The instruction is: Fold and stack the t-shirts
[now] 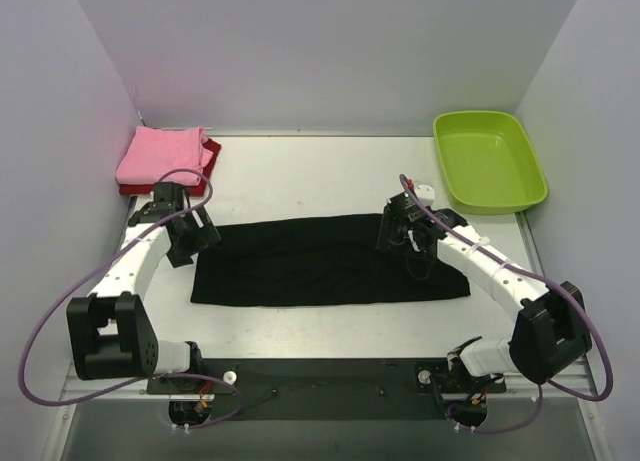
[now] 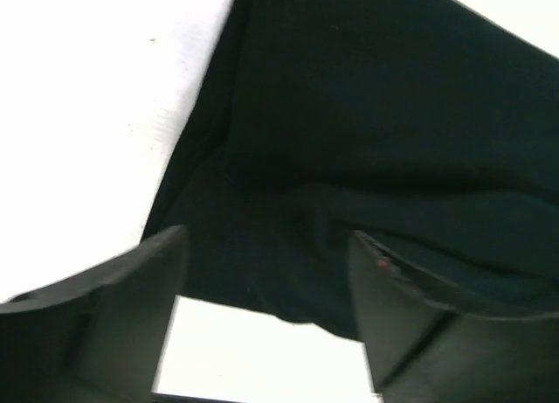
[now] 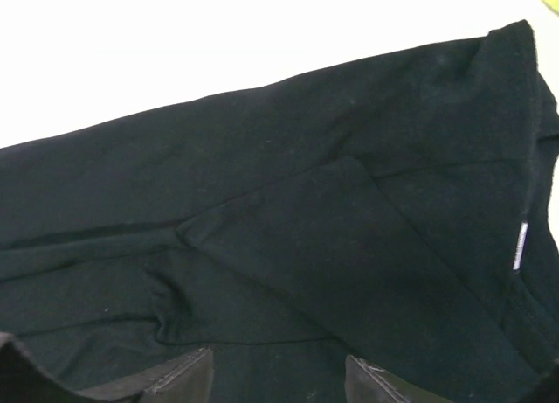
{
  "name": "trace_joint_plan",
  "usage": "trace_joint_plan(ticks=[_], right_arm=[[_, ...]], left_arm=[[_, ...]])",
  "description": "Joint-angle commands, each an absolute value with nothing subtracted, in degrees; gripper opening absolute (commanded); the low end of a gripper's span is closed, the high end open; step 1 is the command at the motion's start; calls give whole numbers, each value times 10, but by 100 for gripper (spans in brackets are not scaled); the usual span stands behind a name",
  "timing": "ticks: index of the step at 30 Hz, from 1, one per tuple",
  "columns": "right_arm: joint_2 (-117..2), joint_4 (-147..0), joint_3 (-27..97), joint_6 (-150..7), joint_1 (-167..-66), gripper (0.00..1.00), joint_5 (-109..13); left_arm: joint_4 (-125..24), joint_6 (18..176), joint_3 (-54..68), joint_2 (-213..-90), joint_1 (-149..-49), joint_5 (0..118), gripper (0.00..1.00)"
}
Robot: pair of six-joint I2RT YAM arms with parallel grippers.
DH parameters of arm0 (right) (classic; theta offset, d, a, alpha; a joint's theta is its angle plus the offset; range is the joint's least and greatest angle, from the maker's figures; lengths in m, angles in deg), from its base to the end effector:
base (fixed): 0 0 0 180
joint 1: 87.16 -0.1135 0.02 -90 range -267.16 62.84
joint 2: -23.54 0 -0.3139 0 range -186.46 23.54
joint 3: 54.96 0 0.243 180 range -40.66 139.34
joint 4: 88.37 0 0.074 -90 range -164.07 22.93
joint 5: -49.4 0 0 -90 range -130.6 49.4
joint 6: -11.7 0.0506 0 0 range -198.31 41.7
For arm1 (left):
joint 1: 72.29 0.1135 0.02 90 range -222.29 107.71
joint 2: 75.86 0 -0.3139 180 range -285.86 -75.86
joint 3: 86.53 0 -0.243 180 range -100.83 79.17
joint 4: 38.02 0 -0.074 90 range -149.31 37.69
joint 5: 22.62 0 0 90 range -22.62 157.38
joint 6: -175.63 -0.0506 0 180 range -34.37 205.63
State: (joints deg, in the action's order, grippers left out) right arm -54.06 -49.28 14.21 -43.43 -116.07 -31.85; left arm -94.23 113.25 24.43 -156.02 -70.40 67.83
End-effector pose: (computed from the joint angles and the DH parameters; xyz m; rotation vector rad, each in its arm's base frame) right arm 0.2460 0.1270 0.2930 0.1972 2.4070 0.3389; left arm 0.2527 0.0087 0.2609 -0.7030 2.6606 -0.1123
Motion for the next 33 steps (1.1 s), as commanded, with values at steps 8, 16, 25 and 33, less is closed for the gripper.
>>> trace_joint_plan(ticks=[8,16,25,33], right_arm=[[-641,-481,280,-448,-1233,68,-297],[-788,-538,404,-460,-1259,69,-402],[-923,-557,530,-478,-1279,69,-432],[-983,-556,562,-467,-1282,68,-452]], left_arm=[[-936,1161,148,-1461,-712,561,92],[-873,1190,127,-1507,-718,538,93],[-867,1174,161,-1510,-718,538,93],[-876,1159,164,-1506,-707,538,94]])
